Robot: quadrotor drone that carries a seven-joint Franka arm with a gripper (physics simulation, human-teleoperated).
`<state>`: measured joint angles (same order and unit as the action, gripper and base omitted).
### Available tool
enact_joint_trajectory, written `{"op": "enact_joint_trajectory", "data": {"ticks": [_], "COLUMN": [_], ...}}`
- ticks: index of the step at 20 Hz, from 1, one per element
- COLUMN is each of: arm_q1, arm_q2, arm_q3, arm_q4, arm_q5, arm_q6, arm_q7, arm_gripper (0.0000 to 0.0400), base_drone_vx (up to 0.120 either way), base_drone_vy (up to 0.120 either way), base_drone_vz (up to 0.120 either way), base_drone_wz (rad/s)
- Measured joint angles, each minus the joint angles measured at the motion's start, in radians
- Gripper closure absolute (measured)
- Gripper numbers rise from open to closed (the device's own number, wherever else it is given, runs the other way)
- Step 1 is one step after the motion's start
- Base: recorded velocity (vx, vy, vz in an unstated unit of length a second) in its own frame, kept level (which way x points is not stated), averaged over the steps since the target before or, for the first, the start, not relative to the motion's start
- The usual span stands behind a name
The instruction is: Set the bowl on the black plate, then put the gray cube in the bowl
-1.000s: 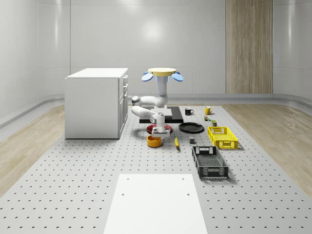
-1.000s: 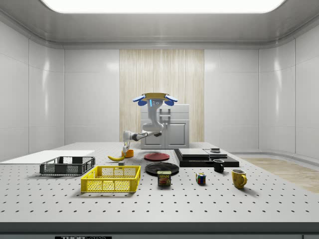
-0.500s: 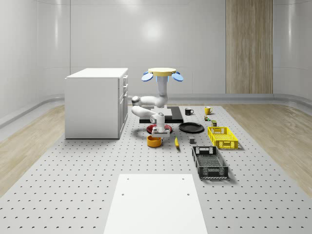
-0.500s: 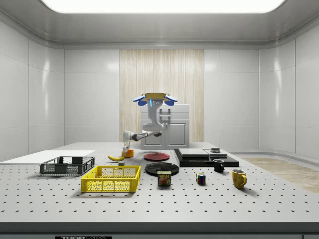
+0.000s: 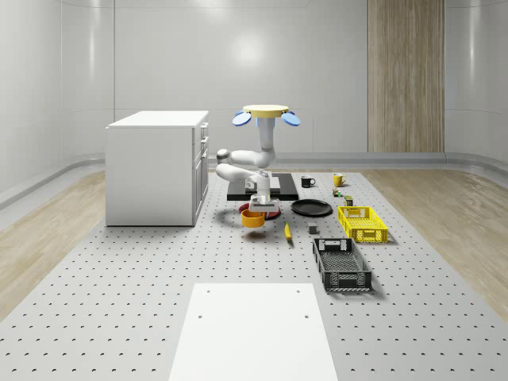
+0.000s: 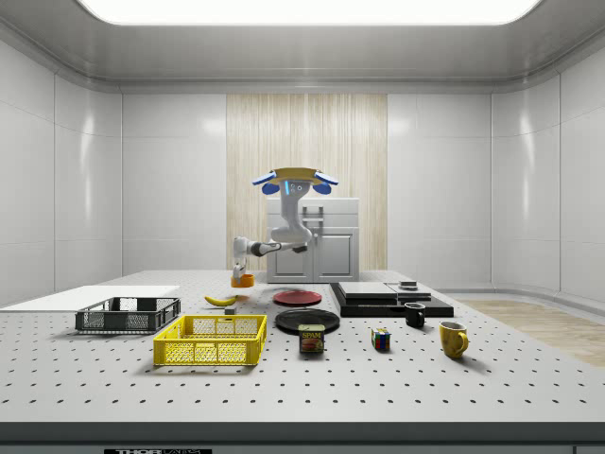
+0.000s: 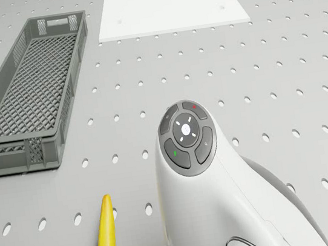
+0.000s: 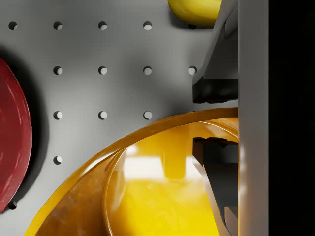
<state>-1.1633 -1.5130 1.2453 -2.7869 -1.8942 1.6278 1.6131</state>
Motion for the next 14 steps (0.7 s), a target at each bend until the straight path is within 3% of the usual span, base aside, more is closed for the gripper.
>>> {"op": "enact_joint_trajectory", "data": {"ticks": [6, 10, 14], "arm_q1": [0.001, 0.001, 0.000], "arm_q2": [-0.003, -0.006, -0.008], "arm_q3": [0.015, 0.018, 0.019], "arm_q4": [-0.004, -0.005, -0.005], "arm_q5": [0.015, 0.019, 0.021], "arm_q6": [-0.003, -0.002, 0.000], "arm_q7": [0.001, 0.002, 0.002], "arm_gripper": [0.0300, 0.0300, 0.0300], "base_drone_vx": [-0.120, -0.120, -0.120], "base_drone_vy": [0.120, 0.120, 0.120], "base_drone_vz": [0.000, 0.110, 0.000], "base_drone_wz": [0.000, 0.000, 0.000]}}
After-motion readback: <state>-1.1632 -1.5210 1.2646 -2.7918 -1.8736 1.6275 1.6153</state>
